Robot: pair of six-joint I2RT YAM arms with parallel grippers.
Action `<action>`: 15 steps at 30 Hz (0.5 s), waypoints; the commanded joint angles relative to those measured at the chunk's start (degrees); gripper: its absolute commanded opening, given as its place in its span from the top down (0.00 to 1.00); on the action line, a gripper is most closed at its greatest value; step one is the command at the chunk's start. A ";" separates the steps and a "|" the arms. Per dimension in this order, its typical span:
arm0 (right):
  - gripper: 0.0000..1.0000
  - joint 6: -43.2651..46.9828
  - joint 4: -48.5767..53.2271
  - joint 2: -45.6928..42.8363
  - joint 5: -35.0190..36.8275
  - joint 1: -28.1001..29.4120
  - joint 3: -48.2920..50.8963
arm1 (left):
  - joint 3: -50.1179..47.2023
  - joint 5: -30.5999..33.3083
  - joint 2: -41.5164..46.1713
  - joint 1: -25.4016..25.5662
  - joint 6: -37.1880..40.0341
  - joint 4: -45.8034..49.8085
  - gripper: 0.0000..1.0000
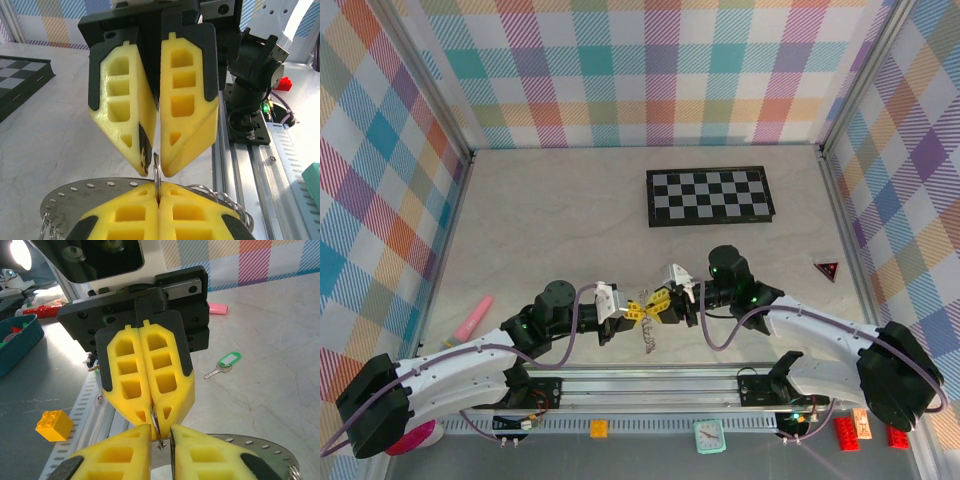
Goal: Put the keys on the keyring
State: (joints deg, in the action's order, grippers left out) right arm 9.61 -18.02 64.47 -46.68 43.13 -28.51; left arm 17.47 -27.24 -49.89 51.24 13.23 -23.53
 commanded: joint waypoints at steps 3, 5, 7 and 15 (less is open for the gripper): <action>0.84 0.07 -1.09 0.68 -1.66 0.08 -1.80 | 0.11 -1.94 0.34 0.17 -0.49 -5.21 1.00; 0.91 -0.12 -1.07 1.00 -1.99 0.33 -2.14 | 0.04 -1.90 0.56 0.18 -0.72 -5.34 1.00; 1.00 0.09 -0.69 1.11 -2.10 0.63 -2.46 | 0.04 -1.16 0.56 0.19 -0.93 -5.30 1.00; 1.00 7.46 17.37 0.13 0.71 0.81 -9.31 | 5.55 5.40 3.04 0.17 0.34 11.39 0.78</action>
State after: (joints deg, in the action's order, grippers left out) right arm 12.27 -8.69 65.04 -46.13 43.53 -33.65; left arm 19.18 -23.94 -48.18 51.24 12.43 -19.09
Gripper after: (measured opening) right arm 0.059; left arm 0.216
